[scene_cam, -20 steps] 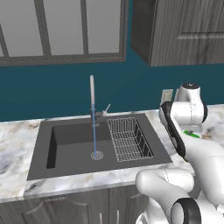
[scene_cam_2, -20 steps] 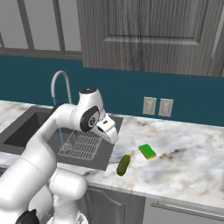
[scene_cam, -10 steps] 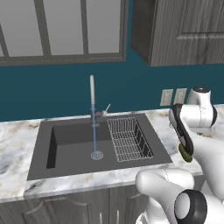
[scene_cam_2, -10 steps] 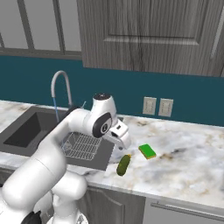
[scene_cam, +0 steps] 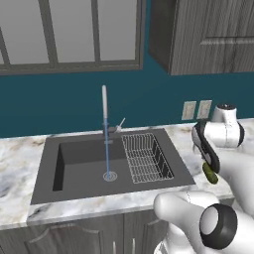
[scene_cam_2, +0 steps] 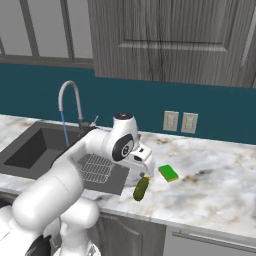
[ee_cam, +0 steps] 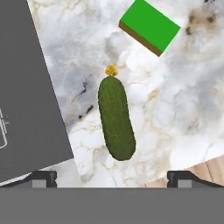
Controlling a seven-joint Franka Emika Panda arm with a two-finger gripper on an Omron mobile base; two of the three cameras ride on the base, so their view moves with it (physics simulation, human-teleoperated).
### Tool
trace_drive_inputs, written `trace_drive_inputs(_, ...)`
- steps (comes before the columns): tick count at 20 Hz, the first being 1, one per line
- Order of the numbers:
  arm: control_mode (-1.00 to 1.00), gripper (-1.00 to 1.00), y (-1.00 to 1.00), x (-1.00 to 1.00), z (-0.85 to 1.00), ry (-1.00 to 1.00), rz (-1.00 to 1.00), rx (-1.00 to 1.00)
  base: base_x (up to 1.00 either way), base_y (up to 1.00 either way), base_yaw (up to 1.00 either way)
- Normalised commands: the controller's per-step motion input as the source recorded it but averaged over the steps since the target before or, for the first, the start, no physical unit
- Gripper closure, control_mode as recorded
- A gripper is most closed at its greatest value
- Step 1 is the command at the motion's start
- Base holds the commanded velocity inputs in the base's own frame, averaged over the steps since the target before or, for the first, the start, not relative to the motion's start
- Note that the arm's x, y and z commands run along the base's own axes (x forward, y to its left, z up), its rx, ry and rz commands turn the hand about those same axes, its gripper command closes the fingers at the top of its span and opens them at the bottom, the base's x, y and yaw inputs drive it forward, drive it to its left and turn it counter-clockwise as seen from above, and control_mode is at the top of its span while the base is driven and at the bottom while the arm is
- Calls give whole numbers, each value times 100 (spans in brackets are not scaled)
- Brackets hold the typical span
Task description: Turn on the sink faucet. Then move the cucumber from the counter to the sink. Turn off the sink. Move the vegetable from the sink to the pot next to the stove. Finally move the pot to the front right burner.
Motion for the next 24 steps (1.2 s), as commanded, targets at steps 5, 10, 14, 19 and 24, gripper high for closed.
trace_drive_inputs(5,-100,-100,-23,-10,-38,0,16,0,0,0,0)
trace_drive_inputs(10,-100,-100,1,-3,-37,0,13,0,0,0,0)
trace_drive_inputs(14,-100,-100,8,0,-24,0,10,0,0,0,0)
trace_drive_inputs(19,-100,-100,0,0,-25,0,10,0,0,0,0)
trace_drive_inputs(24,-100,-100,-4,0,-26,0,9,0,0,0,0)
